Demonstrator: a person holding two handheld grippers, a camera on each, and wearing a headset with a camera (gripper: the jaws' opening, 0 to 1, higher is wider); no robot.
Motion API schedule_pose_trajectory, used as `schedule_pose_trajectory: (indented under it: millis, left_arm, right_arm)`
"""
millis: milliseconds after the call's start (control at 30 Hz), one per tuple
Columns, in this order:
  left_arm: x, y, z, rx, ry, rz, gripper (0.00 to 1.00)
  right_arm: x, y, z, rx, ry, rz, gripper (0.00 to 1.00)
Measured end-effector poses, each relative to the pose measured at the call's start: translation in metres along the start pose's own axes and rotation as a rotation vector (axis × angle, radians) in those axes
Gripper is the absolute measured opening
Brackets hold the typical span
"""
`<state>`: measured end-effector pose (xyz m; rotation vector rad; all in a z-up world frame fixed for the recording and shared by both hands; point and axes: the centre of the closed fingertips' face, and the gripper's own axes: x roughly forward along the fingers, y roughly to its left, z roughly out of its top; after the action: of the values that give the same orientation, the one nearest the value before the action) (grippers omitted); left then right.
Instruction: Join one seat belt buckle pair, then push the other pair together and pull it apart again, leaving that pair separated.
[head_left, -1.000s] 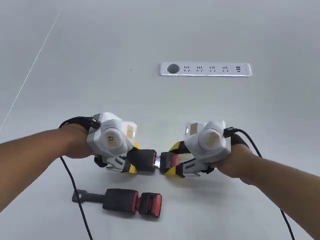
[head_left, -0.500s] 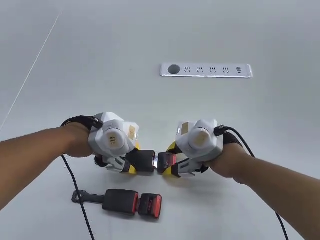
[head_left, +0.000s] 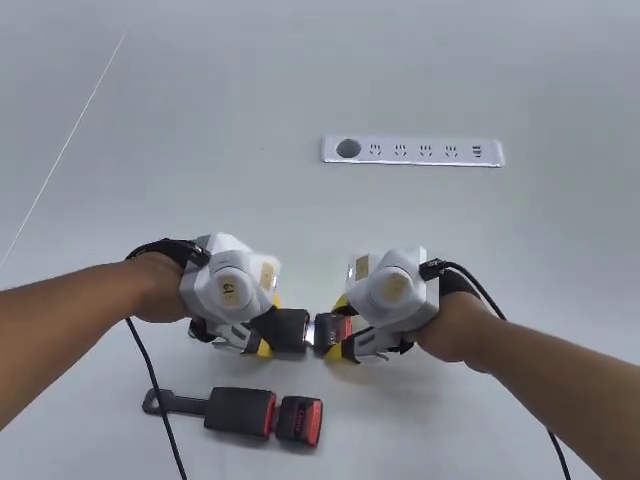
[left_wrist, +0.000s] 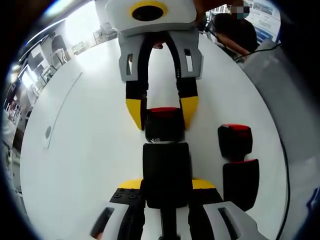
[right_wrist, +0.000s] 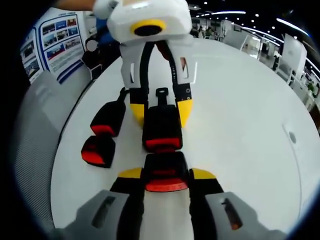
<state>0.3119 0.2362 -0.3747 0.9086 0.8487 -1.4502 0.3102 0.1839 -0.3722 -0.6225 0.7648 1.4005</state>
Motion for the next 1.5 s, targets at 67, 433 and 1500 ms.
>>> schedule_pose_trajectory:
  millis: [67, 433, 1500]
  left_arm:
    - [0.0, 0.0, -0.001, -0.001, -0.003, 0.0, 0.33]
    - [0.001, 0.001, -0.002, -0.009, -0.017, 0.003, 0.34]
    - [0.003, 0.002, -0.001, -0.027, -0.016, 0.007, 0.34]
  right_arm:
    - [0.0, 0.0, 0.0, -0.001, 0.005, -0.001, 0.33]
    - [-0.001, 0.0, -0.002, -0.002, 0.003, 0.002, 0.33]
    - [-0.035, -0.006, -0.049, 0.06, 0.018, -0.025, 0.34]
